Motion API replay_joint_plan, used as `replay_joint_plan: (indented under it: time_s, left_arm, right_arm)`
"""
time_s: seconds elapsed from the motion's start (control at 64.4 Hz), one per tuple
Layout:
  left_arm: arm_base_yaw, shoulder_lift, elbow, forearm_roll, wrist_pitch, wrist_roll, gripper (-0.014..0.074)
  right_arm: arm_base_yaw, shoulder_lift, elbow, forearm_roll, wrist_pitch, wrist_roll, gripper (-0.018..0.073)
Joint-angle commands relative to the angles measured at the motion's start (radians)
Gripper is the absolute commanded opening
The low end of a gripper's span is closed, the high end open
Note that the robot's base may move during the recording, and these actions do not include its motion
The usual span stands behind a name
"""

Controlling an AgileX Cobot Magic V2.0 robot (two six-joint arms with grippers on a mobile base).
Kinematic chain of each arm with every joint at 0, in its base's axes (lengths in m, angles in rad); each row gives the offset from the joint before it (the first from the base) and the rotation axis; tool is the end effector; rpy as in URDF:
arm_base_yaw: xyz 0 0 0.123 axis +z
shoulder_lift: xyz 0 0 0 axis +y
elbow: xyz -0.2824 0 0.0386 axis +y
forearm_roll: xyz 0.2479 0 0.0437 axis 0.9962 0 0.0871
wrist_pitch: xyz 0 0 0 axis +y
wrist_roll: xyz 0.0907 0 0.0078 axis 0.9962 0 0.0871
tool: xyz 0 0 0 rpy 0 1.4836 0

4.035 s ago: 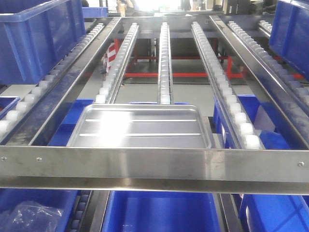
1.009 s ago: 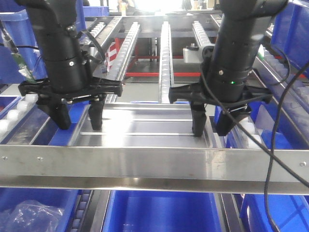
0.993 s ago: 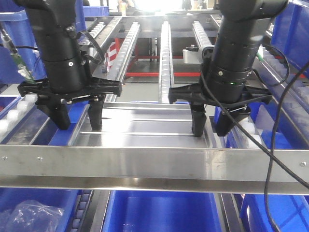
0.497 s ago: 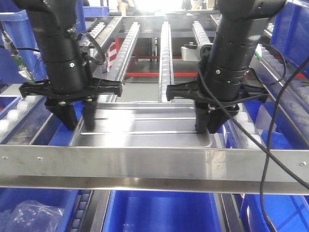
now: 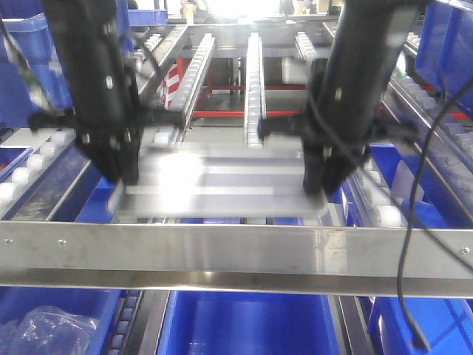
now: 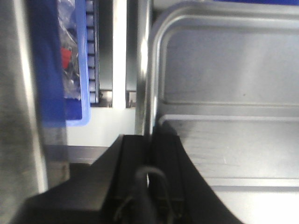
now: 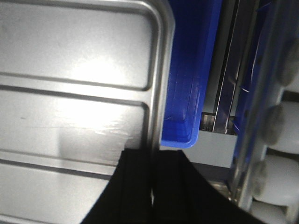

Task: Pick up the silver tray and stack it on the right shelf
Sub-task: 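Lift the silver tray with both grippers up off the shelf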

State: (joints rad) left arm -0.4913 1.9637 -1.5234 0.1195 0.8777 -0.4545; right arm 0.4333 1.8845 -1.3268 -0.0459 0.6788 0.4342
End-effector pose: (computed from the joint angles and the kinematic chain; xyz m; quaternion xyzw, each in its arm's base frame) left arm 0.3717 -0.1894 0.2176 0.0479 0.9831 -0.0309 0.1739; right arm 0.3591 0.1632 0.2025 -0.0140 0.9776 0.0717 0.1973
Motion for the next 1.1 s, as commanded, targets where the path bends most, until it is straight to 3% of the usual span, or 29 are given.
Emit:
replay_joint_plan:
  time_s: [0.0, 0.217, 0.605, 1.086]
  left_arm:
    - [-0.007, -0.128, -0.058, 0.036, 0.003, 0.001, -0.0093]
    - [-0.063, -0.259, -0.061, 0.043, 0.043, 0.001, -0.0093]
    - [-0.207, -0.388, -0.042, 0.052, 0.236, 0.001, -0.0093]
    - [-0.226, -0.418, -0.042, 0.049, 0.236, 0.001, -0.0093]
  right_arm:
    - [-0.005, -0.113, -0.051, -0.023, 0.036, -0.015, 0.0056]
    - [0.001, -0.241, -0.055, -0.023, 0.149, -0.015, 0.0056]
    - [0.051, -0.475, -0.051, -0.026, 0.351, -0.015, 0.0056]
    - [0.058, -0.562, -0.051, -0.026, 0.378, -0.014, 0.0056]
